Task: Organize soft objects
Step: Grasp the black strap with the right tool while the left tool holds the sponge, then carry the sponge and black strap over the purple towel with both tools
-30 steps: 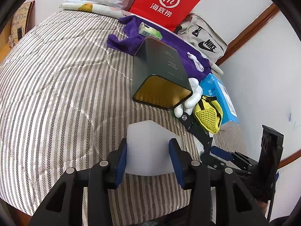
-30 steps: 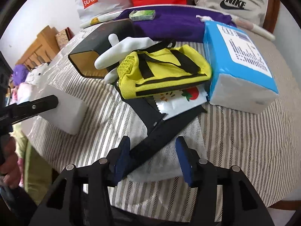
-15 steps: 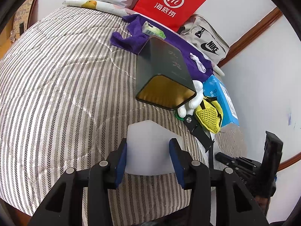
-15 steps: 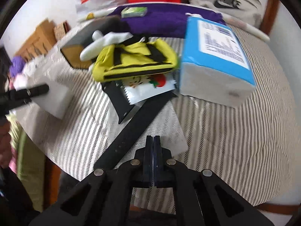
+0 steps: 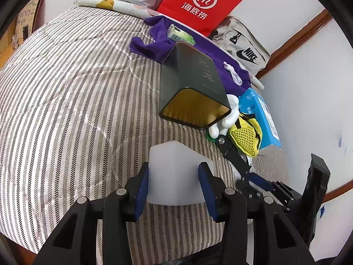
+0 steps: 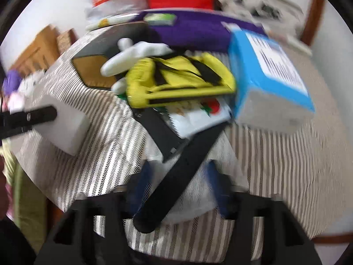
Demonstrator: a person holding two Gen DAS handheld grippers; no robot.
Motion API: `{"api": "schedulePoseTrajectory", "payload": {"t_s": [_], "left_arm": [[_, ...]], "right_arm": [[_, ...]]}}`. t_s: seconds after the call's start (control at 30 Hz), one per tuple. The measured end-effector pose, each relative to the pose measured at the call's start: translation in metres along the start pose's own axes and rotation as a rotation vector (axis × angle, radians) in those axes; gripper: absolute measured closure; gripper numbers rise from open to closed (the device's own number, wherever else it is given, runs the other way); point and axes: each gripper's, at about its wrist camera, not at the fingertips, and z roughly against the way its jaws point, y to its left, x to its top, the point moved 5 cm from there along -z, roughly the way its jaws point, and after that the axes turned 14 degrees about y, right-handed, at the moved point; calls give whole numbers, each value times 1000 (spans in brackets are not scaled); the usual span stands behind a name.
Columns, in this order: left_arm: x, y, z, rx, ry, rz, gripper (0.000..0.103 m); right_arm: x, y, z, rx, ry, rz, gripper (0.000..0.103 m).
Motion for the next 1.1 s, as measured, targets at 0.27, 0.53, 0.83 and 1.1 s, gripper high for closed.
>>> {"api": "schedulePoseTrajectory", "payload": {"t_s": [0.27, 0.53, 0.83, 1.1], "left_arm": [[-1, 5, -1, -13, 6, 13, 59], [-2, 5, -1, -1, 8, 21, 59], [-1, 3, -2, 13, 10, 22, 59], [1, -12, -1, 1, -2, -15, 61]], "right_arm": [[-3, -17, 17, 128, 15, 2, 92], [-10, -41, 16, 136, 36, -33, 95], [-4, -40, 3, 77, 16, -32, 94], [-25, -51, 24, 75, 19, 36, 100]]}}
